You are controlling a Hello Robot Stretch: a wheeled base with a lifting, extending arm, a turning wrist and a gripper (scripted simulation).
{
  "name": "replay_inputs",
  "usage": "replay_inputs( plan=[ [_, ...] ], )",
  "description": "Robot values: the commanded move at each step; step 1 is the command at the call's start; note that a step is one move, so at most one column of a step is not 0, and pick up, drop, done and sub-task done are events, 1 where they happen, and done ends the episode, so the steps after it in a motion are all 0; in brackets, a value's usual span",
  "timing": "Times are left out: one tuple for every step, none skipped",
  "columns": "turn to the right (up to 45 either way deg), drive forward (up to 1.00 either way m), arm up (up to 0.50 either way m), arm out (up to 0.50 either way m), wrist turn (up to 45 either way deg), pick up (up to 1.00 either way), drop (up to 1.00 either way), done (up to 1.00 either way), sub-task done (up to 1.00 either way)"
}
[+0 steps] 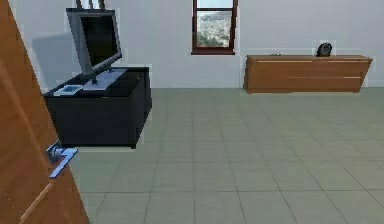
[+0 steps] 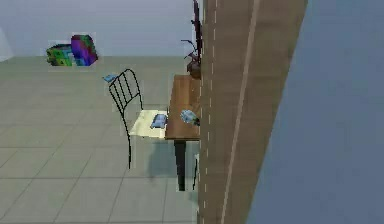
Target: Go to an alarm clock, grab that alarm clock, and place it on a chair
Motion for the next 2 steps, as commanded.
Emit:
replay_inputs(
  plan=[
    [27.0,0.00,0.00,0.00,0.0,0.00,0.00,0.00,0.00],
    [0.0,1.00,0.00,0.00,0.0,0.00,0.00,0.00,0.00]
  ],
)
